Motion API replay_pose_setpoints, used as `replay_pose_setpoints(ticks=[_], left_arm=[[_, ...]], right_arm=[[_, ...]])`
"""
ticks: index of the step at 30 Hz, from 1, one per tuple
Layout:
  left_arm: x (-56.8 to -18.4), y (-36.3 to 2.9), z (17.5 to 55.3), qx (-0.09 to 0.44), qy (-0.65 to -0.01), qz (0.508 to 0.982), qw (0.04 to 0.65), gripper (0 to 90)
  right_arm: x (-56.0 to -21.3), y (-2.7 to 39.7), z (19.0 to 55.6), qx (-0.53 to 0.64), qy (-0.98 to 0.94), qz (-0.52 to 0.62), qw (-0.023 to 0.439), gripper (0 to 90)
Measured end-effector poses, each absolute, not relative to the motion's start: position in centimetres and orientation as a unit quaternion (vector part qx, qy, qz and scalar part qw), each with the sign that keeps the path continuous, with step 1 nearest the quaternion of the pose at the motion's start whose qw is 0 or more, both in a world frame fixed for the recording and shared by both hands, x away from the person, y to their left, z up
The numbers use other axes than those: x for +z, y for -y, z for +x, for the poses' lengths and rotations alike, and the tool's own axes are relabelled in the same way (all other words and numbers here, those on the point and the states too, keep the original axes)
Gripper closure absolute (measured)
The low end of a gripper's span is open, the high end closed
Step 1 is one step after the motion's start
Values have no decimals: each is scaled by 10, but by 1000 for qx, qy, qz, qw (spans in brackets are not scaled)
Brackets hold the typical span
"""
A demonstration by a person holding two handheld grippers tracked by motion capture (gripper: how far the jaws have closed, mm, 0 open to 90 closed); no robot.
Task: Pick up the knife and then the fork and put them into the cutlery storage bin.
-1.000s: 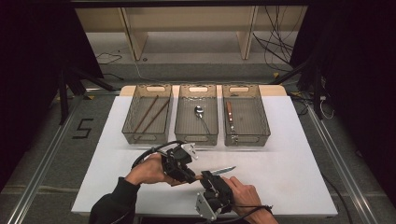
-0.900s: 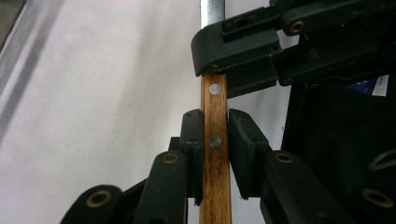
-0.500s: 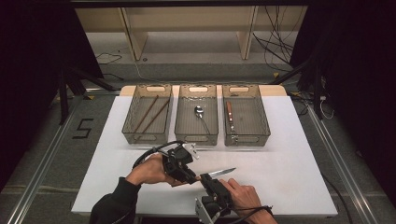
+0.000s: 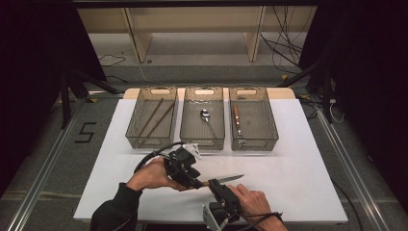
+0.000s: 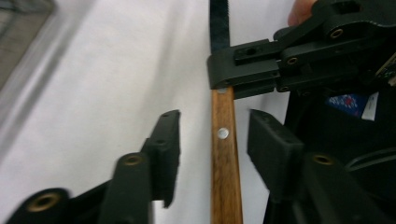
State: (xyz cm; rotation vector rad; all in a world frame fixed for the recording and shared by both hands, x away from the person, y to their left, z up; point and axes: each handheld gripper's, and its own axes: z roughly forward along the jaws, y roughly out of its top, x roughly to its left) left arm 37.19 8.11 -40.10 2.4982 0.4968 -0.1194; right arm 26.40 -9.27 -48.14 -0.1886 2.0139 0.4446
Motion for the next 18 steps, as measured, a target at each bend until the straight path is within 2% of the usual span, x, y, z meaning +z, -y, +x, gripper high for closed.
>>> replay_pose_setpoints(ticks=[2,4,13,18], left_arm=[[-395,-87,372,-34,-199,929,309,435],[-386,-96,373,-19,-205,922,327,399],[-360,-139,371,50,-251,877,406,321],[-359,-157,367,78,-269,859,428,300]], right_arm=[[-479,95,265,184,-837,-76,510,815],[-478,98,266,186,-837,-69,510,816],[-452,117,276,217,-847,-7,485,816],[-423,137,291,271,-854,75,438,816]])
